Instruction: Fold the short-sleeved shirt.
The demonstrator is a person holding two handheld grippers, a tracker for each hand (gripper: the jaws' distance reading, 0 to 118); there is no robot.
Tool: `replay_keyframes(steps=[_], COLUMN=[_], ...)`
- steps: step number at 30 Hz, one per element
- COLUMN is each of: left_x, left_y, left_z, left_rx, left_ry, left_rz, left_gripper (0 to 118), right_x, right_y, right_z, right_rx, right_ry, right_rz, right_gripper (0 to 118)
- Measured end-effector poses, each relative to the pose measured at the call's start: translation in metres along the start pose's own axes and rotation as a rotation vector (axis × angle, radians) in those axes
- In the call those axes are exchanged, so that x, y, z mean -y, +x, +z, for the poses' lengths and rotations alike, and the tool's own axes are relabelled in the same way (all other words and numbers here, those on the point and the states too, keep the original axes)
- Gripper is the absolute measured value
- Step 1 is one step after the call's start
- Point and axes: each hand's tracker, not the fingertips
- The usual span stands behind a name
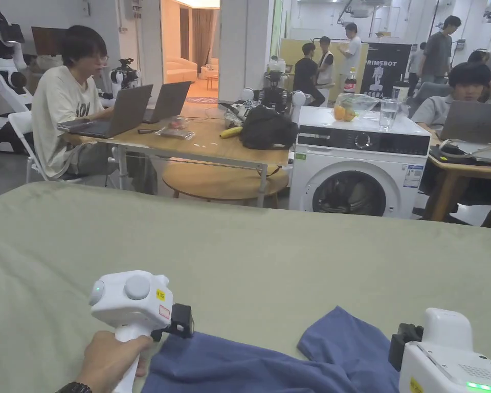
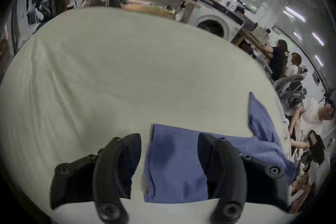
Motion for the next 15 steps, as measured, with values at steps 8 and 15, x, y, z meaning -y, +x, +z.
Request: replay_keyframes(steps=[8, 15], left_x=[0.027, 0.046], left_y=[0.043, 0.037], left_z=[0.007, 0.054], left_rx=[-0.165, -0.049], left_ry=[0.066, 0.183], left_rz=[-0.204, -0.182], left_gripper=[47, 0], right_x=[0.007, 0.001], right_y=[0.009, 0.041], right_z=[-0.017, -0.046], right_rx=[0.018, 0.06], right_ry=[-0.04, -0.156], right_rz=[0.019, 0.004], right_gripper=[0, 0])
